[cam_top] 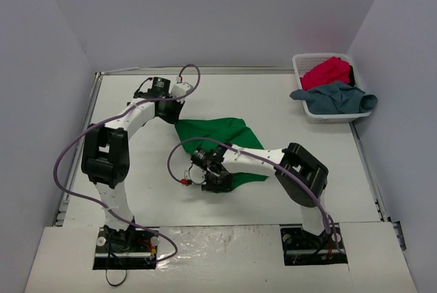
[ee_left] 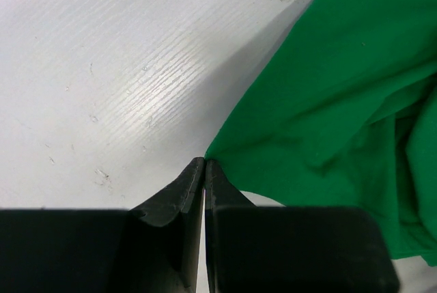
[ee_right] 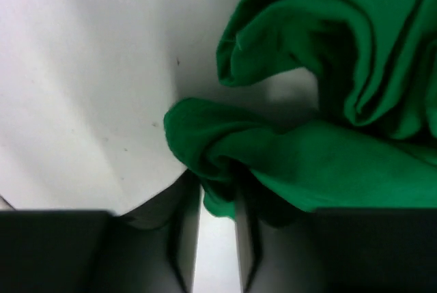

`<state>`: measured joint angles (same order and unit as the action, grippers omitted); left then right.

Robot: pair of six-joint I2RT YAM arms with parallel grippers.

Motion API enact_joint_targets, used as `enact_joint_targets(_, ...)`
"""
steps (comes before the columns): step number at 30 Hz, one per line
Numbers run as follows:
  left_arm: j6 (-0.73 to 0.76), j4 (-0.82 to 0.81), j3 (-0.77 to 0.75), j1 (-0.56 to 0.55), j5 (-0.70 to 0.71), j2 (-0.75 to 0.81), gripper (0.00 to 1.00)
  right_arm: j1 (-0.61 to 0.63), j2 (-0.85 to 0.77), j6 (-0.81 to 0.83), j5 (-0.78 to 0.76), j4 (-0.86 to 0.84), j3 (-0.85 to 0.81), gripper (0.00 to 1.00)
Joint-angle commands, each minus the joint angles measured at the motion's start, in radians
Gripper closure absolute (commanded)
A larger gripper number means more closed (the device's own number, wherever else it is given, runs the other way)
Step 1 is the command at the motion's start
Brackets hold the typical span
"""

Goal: Fold and stack the t-shirts
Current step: Flatten out the tshirt

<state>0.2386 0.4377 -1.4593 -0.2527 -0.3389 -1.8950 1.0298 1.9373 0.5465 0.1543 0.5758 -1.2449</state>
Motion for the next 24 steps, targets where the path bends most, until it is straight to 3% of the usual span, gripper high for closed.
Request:
enact_joint_targets(1,0.002,-0.011,0.002,0.01,-0.008,0.056,0.98,0.022,0.173,-0.039,-0.128,-0.221,0.104,0.85)
enact_joint_targets(3,0.005,-0.01,0.007,0.01,-0.008,0.06,0.98,0.023,0.173,-0.04,-0.143,-0.218,0.095,1.0)
enact_joint_targets(6,0.011,-0.011,0.016,0.01,-0.005,0.073,0.98,0.016,0.128,-0.025,-0.072,-0.16,0.07,1.0)
enact_joint_targets(12,0.022,0.002,0.008,0.029,0.0,0.105,0.98,-0.075,-0.093,0.047,0.123,0.18,-0.118,1.0)
enact_joint_targets(15,0.011,0.015,-0.013,0.081,0.059,0.151,0.98,-0.279,-0.28,0.07,0.133,0.211,-0.264,1.0)
enact_joint_targets(17,0.005,0.032,-0.038,0.108,0.103,0.162,0.98,-0.412,-0.316,0.075,0.107,0.193,-0.318,1.0)
enact_joint_targets(18,0.004,0.041,-0.051,0.122,0.122,0.165,0.98,-0.538,-0.319,0.072,0.096,0.179,-0.347,1.0)
enact_joint_targets(21,0.019,0.071,-0.098,0.171,0.178,0.183,0.98,-0.712,-0.253,0.043,0.053,0.154,-0.488,1.0)
enact_joint_targets(24,0.03,0.101,-0.16,0.205,0.222,0.208,0.98,-0.787,-0.157,-0.002,0.008,0.148,-0.646,1.0)
